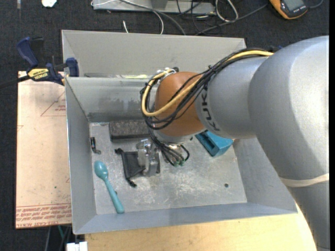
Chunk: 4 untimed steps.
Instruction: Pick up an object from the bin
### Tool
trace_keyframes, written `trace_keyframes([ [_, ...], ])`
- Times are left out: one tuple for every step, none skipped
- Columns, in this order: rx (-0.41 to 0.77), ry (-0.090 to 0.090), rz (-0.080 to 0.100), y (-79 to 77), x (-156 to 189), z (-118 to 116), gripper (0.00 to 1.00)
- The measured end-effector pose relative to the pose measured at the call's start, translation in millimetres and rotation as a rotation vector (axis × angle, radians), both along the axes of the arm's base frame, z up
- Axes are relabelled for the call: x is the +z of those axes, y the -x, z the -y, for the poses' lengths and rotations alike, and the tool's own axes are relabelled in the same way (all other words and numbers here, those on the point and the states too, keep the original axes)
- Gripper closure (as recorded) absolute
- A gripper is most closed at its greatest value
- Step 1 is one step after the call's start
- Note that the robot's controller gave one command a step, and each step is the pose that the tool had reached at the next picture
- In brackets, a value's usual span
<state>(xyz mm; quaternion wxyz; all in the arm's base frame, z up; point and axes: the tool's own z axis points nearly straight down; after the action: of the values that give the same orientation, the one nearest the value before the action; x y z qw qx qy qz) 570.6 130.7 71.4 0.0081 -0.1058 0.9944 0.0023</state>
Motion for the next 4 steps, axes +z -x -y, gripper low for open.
trace_keyframes([
  [0.0,0.0,0.0,0.0,0,0,1.0],
  [0.003,0.003,-0.011,2.2,13,2,1.0],
  [0.131,0.002,0.003,-14.8,37,-3,1.0],
  [0.298,0.004,0.002,-39.6,20,60,1.0],
])
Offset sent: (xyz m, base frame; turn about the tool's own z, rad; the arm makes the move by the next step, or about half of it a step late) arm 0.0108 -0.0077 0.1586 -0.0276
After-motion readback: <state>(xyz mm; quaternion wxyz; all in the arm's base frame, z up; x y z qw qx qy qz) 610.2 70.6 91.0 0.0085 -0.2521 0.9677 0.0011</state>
